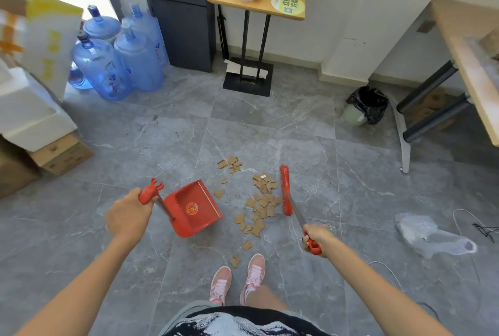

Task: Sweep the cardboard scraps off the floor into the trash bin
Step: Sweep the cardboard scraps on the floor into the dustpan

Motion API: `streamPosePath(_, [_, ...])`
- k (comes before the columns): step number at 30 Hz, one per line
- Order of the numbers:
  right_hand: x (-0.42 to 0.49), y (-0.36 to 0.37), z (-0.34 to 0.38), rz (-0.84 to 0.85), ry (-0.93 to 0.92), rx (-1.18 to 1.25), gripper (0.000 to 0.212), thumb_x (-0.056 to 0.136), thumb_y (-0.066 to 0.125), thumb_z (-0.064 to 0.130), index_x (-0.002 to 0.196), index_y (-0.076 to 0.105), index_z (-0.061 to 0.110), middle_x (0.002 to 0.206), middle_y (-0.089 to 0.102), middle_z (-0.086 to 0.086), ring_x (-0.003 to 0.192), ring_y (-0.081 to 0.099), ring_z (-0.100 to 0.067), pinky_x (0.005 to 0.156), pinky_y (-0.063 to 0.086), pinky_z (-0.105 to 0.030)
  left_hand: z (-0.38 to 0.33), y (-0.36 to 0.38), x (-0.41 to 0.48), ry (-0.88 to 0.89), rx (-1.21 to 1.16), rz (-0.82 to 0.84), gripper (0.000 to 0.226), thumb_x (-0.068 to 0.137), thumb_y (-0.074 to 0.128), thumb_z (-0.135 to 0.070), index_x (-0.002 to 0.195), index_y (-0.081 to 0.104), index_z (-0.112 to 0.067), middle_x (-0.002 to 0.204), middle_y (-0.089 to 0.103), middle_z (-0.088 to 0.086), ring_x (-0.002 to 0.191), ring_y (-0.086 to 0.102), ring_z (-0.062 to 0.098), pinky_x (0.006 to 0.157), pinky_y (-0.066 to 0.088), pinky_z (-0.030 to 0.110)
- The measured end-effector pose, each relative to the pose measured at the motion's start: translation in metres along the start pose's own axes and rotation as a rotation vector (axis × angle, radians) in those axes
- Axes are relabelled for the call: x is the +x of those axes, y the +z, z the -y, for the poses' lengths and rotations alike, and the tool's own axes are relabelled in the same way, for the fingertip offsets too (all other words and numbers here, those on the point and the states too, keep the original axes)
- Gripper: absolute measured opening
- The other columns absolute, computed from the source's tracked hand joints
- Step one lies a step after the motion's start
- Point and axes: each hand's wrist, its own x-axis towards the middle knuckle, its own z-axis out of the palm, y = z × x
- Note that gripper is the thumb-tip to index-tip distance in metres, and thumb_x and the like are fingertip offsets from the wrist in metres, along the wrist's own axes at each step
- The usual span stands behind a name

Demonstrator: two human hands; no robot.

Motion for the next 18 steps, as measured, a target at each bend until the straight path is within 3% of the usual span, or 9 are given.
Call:
streamPosePath(10, [0.009, -0.006, 0.085, 0.086, -0.147, -0.268, 0.007, 0.094, 0.049, 0.005, 0.090, 0.055, 0.006, 0.058, 0.043, -0.006, 0.036, 0.038, -0.012, 0.038, 0.037, -0.016, -0.043, 0.003, 0.012, -0.063, -0.019, -0.061, 0.034, 0.082, 0.066, -0.050, 0.075, 0.061, -0.017, 0.068, 0.063, 0.022, 0.070, 0.063, 0.045, 0.058, 0.041, 0.037])
streamPosePath(18, [0.024, 0.064, 0.153, 0.055, -0.222, -0.522, 0.024, 0.095, 0.047, 0.011, 0.114, 0.058, 0.001, 0.057, 0.047, -0.008, 0.041, 0.043, -0.016, 0.036, 0.036, -0.018, -0.073, 0.010, 0.086, -0.026, 0.004, 0.005, 0.033, 0.084, 0.066, -0.045, 0.076, 0.061, -0.014, 0.074, 0.066, 0.024, 0.075, 0.064, 0.045, 0.061, 0.044, 0.039])
